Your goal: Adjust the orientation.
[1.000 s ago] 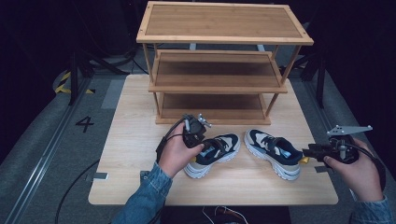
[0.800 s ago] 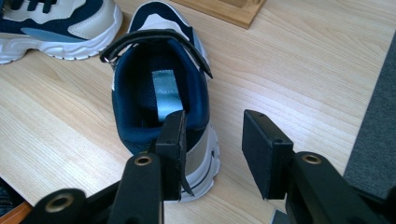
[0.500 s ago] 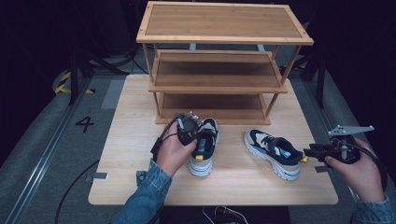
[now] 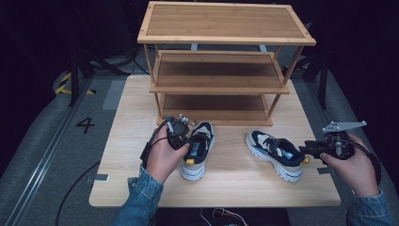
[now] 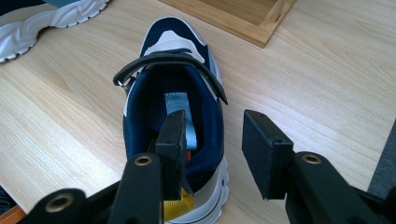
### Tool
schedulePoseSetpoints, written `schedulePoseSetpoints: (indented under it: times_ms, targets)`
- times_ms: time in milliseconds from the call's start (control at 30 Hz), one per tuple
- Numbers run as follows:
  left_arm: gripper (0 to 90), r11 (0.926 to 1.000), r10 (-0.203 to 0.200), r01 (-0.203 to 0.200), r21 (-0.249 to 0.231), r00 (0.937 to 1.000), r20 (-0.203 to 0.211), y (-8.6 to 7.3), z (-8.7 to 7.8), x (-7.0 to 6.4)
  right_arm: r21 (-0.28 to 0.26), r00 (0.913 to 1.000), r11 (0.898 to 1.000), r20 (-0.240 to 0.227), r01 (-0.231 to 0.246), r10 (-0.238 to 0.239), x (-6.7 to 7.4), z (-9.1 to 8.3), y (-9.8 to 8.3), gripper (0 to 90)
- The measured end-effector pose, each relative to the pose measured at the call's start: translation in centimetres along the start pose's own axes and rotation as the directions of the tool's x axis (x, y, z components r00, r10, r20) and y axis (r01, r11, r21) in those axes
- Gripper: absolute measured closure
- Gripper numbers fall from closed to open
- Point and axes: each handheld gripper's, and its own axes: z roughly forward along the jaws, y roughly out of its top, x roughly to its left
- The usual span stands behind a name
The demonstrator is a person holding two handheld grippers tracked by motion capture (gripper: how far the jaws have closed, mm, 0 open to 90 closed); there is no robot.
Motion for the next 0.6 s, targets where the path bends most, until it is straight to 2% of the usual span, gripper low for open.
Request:
schedulePoseSetpoints:
  times_ms: [33,67,133,167,200,233,300,367,433,467,600]
  targets:
    - [61.9,1.0000,0.000,0.000,0.000,1.0000,0.000,0.0,0.0,0.0,0.000,1.0000,1.000,0.000,0.000,0.000,0.0,0.0,0.0,61.1]
    - [61.9,0.9997,0.011,-0.011,0.021,0.9999,0.001,-0.1,-0.5,-0.2,-0.007,0.9999,1.000,0.002,0.010,-0.010,-0.1,0.0,0.1,61.1]
    - [58.6,0.9988,0.030,-0.030,0.038,0.9995,0.001,-0.5,-1.4,-0.8,-0.005,1.0000,1.000,0.001,0.000,0.000,-0.1,-0.1,0.2,61.0]
    - [58.6,0.9990,0.030,-0.031,0.032,0.9994,0.014,-0.7,-1.8,-0.9,-0.010,1.0000,1.000,-0.001,0.006,-0.006,-0.1,0.0,0.3,61.0]
    - [57.8,0.9981,0.031,-0.032,0.052,0.9991,0.028,-1.1,-2.4,-1.2,-0.010,1.0000,1.000,-0.003,-0.001,0.001,-0.1,-0.1,0.4,60.8]
    - [56.3,0.9974,0.042,-0.043,0.058,0.9988,0.025,-1.2,-2.8,-1.3,-0.014,1.0000,1.000,-0.003,0.006,-0.006,-0.1,0.0,0.6,60.7]
    - [55.8,0.9979,0.037,-0.039,0.051,0.9988,0.032,-1.5,-3.2,-1.5,-0.017,0.9999,1.000,-0.006,0.011,-0.011,0.0,0.1,0.7,60.6]
    - [54.7,0.9960,0.034,-0.038,0.081,0.9981,0.052,-2.0,-3.8,-1.6,-0.014,0.9998,1.000,-0.016,0.013,-0.013,0.2,0.3,1.1,60.5]
    - [52.9,0.9900,0.030,-0.041,0.135,0.9961,0.083,-2.3,-3.7,-1.9,-0.011,0.9995,1.000,-0.020,0.022,-0.023,0.2,0.6,1.3,60.5]
    - [52.7,0.9864,0.042,-0.056,0.155,0.9949,0.092,-2.4,-3.5,-2.0,-0.011,0.9995,1.000,-0.023,0.021,-0.022,0.3,0.7,1.3,60.5]
    - [52.2,0.9826,0.047,-0.064,0.174,0.9939,0.100,-2.2,-2.6,-2.4,-0.004,0.9994,1.000,-0.025,0.022,-0.022,0.3,1.0,1.4,60.5]
